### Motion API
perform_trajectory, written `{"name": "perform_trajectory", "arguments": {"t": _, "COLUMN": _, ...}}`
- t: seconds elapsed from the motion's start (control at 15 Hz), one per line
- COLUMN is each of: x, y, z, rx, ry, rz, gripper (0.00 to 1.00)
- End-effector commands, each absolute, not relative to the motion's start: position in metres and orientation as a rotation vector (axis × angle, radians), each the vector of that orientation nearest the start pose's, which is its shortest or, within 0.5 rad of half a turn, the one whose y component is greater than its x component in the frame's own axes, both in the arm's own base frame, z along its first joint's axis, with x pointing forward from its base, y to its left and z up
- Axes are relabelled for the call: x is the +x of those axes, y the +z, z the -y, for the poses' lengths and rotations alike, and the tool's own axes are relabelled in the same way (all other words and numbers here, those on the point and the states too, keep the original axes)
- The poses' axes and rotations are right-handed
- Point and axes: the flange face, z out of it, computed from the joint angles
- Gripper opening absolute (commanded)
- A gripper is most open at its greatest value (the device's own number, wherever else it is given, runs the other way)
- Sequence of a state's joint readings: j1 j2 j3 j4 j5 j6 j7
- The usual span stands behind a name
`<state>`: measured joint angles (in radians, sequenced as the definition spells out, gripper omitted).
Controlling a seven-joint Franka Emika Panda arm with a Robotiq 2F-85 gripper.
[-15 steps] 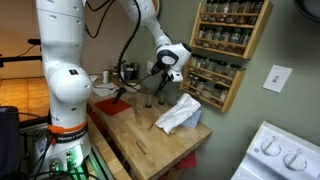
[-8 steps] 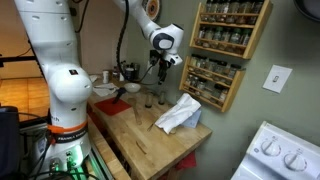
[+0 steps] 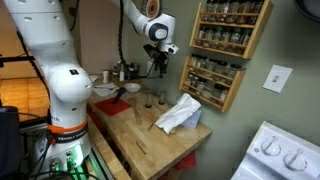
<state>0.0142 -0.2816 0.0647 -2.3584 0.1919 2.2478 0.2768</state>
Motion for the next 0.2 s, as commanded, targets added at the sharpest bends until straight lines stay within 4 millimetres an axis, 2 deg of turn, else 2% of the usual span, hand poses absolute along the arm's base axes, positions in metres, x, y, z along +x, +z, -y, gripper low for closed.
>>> {"name": "perform_trajectory", "arguments": {"t": 0.0, "x": 0.4707, "y": 0.4556, "z": -0.0433, "rx": -2.933, "ry": -0.213, "rz": -0.446, "gripper": 1.00}}
{"name": "perform_trajectory", "arguments": {"t": 0.13, "x": 0.4707, "y": 0.4556, "z": -0.0433, "rx": -2.935, "ry": -0.214, "rz": -0.440, "gripper": 1.00}}
